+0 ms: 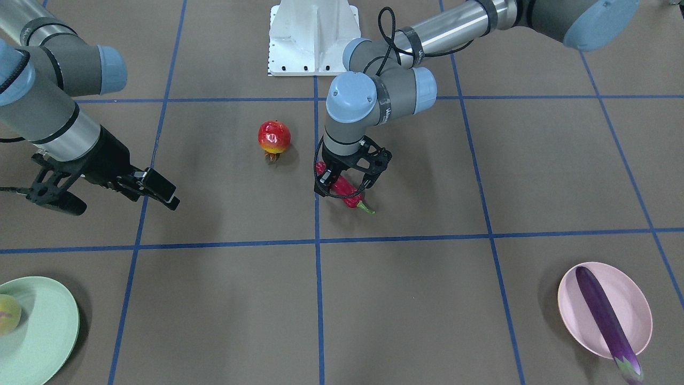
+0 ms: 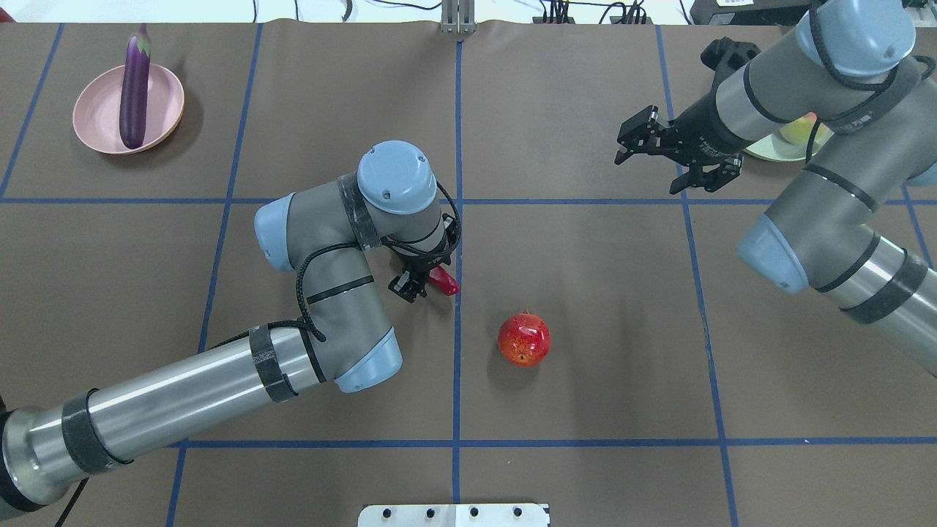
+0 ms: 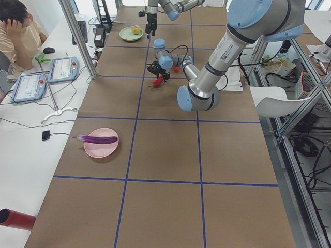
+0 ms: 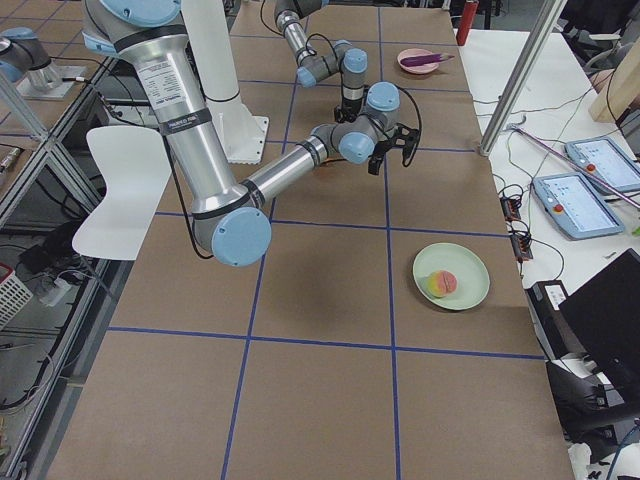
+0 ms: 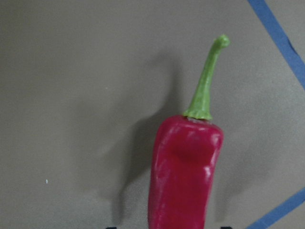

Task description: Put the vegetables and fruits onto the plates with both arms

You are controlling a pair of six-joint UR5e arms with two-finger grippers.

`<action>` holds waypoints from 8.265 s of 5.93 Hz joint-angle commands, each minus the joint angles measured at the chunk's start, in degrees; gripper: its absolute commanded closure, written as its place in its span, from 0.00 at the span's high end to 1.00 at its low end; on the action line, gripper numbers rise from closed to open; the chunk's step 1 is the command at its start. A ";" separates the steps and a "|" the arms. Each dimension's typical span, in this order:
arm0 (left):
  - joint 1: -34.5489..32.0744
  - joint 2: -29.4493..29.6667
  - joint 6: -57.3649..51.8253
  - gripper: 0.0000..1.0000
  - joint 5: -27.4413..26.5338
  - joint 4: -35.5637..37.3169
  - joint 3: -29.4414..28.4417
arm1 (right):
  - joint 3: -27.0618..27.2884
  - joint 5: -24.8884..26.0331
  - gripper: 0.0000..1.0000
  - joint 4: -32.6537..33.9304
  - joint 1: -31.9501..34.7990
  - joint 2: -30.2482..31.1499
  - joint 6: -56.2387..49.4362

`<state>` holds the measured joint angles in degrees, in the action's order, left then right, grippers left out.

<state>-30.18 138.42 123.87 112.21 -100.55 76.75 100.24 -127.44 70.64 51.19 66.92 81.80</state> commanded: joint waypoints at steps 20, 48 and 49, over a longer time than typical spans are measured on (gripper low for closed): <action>-33.08 -2.70 -49.62 0.00 9.61 0.61 -6.16 | 5.12 23.73 0.00 7.58 -26.52 -4.86 15.05; -49.23 -46.09 -101.42 1.00 20.98 -10.46 15.25 | -20.13 -9.66 1.00 -5.60 32.65 11.09 -53.05; -54.06 -49.70 -104.85 1.00 26.43 -10.29 17.10 | -15.48 -9.76 1.00 -1.77 34.05 14.78 -57.59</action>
<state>-80.11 92.25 22.32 133.95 -111.00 91.92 80.89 -136.69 66.36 83.93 78.26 27.46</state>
